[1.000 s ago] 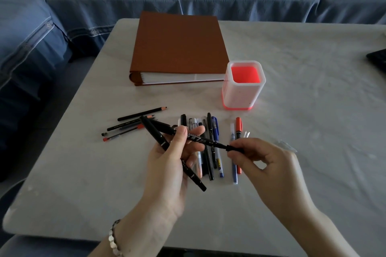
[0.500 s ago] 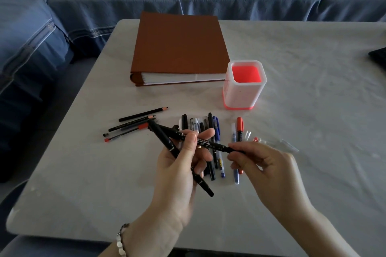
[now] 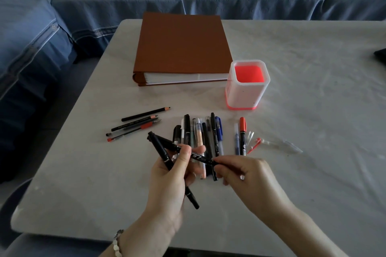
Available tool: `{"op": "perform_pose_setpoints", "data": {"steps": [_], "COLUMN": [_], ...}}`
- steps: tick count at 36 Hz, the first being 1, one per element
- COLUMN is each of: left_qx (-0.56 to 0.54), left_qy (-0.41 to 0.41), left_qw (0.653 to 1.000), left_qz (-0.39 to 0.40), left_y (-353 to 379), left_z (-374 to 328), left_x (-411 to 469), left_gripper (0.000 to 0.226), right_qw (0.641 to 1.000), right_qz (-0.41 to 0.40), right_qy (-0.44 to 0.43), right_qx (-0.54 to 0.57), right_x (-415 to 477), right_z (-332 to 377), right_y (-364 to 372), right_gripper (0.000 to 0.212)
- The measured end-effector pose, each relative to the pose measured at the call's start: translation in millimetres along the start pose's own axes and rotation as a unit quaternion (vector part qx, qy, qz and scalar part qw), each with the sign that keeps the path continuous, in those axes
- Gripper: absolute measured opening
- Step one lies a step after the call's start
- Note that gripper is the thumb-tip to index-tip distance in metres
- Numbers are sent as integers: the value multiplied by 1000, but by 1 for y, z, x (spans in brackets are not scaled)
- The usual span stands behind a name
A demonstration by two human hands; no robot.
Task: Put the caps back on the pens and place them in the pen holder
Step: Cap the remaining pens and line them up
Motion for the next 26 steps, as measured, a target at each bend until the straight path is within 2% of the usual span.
{"op": "perform_pose_setpoints", "data": {"steps": [1,4,6,10,13,17,19,22,24,26], "left_qx": [8,25,33,55,90,177,242,293,343,419], "left_qy": [-2,-12,-15,-16,-22,-4,17,16,23,35], "left_qw": [1000,999,998,997,995,984,969,954,939,907], "left_qz": [-7,-32,-44,-42,-25,9,37,63,26,-25], "left_y": [-2,-10,-14,-17,-18,-18,-14,-16,-30,-47], "left_z": [2,7,8,7,5,-2,-6,-7,-8,-8], "left_x": [1,3,6,10,12,18,23,35,49,65], "left_gripper": [15,29,32,26,19,27,39,45,32,19], "right_qw": [999,986,979,983,989,992,995,994,991,989], "right_qz": [0,-11,-18,-9,45,85,61,-18,-56,-74], "right_qy": [-17,-80,-96,-72,-37,20,62,106,123,130], "right_qx": [-34,-144,-178,-168,-138,-88,-46,-4,-3,-3], "right_x": [0,0,0,3,6,3,1,2,3,3], "right_z": [1,6,8,5,-5,-16,-23,-38,-45,-49], "right_y": [1,7,12,16,24,25,18,-5,-21,-34], "right_gripper": [10,10,9,16,14,13,18,28,32,32]}}
Point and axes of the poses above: each hand's wrist, its own x-axis towards the middle knuckle, its own y-axis out of the palm, z = x × y, the point moved 9 cm from there along x, towards the middle knuckle, and after that the axes turned 12 degrees about x, right-handed, at the moved point
